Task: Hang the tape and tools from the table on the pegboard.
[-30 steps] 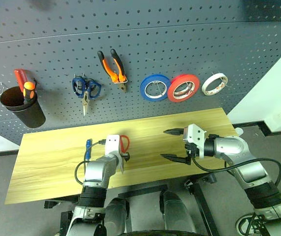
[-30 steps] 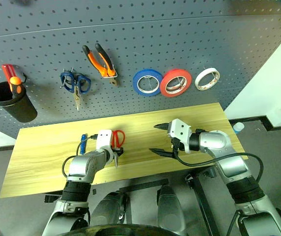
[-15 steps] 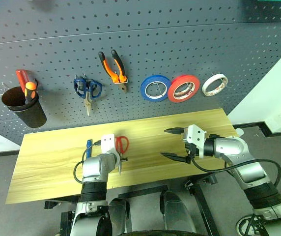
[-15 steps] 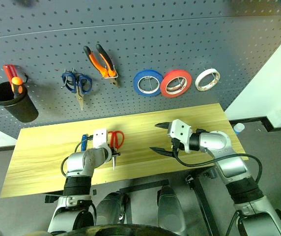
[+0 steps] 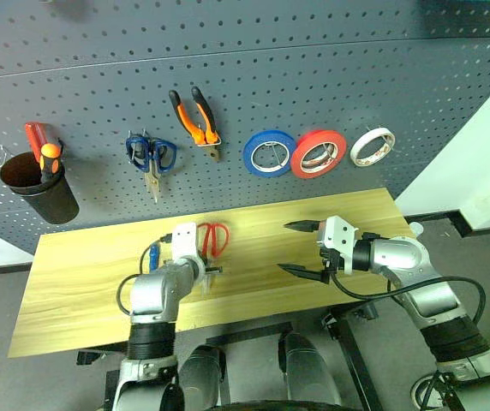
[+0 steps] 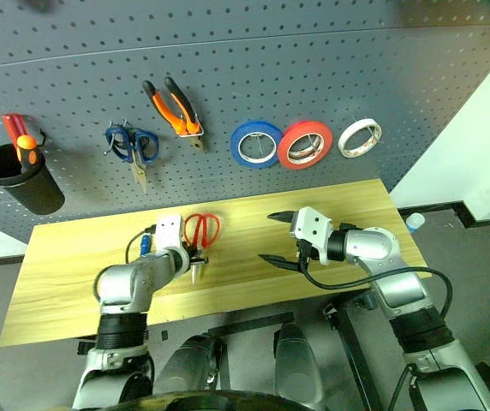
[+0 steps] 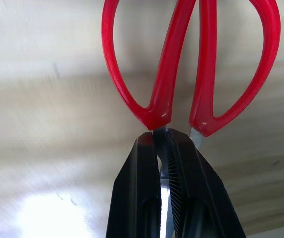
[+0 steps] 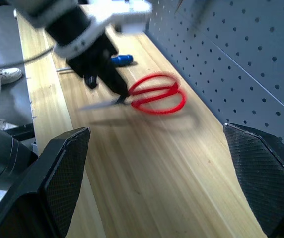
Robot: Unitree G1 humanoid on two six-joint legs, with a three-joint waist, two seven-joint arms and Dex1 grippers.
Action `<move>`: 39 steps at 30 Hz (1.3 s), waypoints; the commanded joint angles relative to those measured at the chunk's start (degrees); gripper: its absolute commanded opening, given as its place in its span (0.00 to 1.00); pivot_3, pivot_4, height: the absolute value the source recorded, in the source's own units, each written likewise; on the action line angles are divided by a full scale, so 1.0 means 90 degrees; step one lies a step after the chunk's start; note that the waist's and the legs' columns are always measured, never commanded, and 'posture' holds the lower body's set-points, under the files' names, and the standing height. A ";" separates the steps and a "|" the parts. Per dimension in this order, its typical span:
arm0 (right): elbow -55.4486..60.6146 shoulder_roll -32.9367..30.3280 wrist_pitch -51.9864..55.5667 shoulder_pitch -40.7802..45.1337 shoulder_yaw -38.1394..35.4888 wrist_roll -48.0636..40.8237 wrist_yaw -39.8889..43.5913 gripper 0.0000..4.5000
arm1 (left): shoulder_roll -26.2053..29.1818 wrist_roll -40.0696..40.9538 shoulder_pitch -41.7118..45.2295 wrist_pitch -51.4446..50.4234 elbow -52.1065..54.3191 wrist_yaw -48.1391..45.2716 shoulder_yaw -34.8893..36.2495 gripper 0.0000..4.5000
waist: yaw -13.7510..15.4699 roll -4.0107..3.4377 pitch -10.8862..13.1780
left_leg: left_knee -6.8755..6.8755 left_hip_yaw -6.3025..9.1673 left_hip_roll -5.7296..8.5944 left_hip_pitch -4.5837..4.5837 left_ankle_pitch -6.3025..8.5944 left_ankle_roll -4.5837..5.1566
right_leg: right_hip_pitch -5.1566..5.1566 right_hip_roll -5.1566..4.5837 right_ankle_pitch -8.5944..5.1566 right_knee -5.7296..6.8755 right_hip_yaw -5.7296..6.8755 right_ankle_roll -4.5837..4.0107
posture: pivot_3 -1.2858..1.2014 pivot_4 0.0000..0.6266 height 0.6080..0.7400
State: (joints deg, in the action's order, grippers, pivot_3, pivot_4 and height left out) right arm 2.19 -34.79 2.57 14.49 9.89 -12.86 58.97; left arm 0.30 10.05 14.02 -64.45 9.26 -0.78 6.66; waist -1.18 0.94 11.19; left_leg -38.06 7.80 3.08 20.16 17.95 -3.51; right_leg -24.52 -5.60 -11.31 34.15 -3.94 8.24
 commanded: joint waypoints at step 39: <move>0.1060 0.0975 0.0316 0.0874 -0.0350 -0.1962 0.1208 1.00 | 0.2348 0.1446 -0.1164 0.6985 -0.0144 -0.3376 0.1703 0.00 | 0.0034 0.0031 -0.0227 | -0.0007 -0.0006 -0.0002 -0.0006 0.0001 0.0002 | 0.0003 0.0001 0.0009 0.0000 -0.0001 -0.0014 | 0.52 0.12 0.98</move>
State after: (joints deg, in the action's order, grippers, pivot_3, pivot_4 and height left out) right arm 11.06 -26.41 6.73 21.25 7.56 -30.39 70.05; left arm 20.41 23.99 2.96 -2.97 7.70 -31.37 22.05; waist -0.88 1.22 9.15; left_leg -38.12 7.75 3.05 20.09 17.96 -3.49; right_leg -24.50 -5.58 -11.23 34.16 -3.95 8.12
